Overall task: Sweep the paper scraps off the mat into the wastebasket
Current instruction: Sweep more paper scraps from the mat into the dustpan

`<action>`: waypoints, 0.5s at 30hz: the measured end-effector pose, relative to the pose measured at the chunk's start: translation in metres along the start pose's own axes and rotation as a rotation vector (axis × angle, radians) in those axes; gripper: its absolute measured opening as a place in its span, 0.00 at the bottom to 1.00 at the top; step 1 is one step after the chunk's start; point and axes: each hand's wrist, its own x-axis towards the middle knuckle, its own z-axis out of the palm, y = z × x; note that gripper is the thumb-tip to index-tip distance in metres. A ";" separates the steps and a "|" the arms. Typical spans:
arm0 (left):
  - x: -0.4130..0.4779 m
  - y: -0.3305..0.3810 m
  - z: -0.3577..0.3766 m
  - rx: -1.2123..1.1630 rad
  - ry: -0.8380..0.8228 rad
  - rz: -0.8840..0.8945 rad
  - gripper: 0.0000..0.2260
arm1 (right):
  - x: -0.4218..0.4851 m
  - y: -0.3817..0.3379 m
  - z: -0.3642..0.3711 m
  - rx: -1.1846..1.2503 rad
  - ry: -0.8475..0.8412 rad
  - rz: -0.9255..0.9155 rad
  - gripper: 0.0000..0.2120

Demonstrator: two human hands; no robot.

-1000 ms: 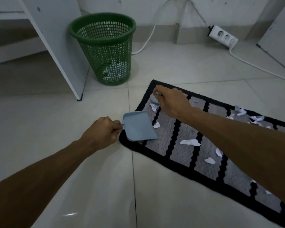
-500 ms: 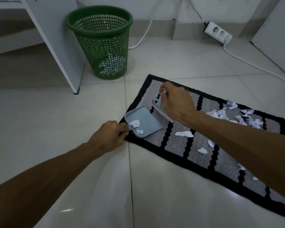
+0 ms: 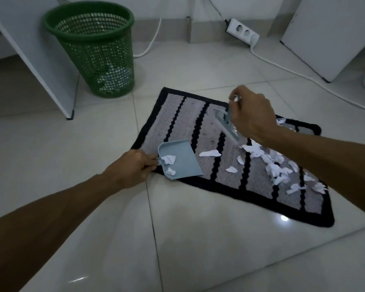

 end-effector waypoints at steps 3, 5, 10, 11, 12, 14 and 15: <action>0.007 0.011 0.007 -0.017 -0.001 0.042 0.11 | -0.030 0.038 -0.006 -0.191 -0.049 0.013 0.08; 0.012 0.019 0.014 -0.061 0.003 0.028 0.11 | -0.054 0.045 0.000 -0.199 -0.112 0.016 0.08; 0.020 0.030 0.030 -0.070 -0.068 0.010 0.07 | -0.079 0.020 0.018 -0.016 -0.103 0.033 0.08; 0.022 0.032 0.031 -0.075 -0.078 0.006 0.08 | -0.078 0.014 0.016 0.022 -0.073 0.045 0.08; 0.023 0.034 0.032 -0.080 -0.082 0.004 0.08 | -0.076 0.010 0.013 0.069 -0.036 0.068 0.07; 0.025 0.038 0.034 -0.085 -0.085 0.018 0.08 | -0.073 0.010 0.004 0.182 0.053 0.139 0.07; 0.026 0.039 0.034 -0.086 -0.086 0.028 0.08 | -0.071 0.012 -0.002 0.216 0.099 0.173 0.07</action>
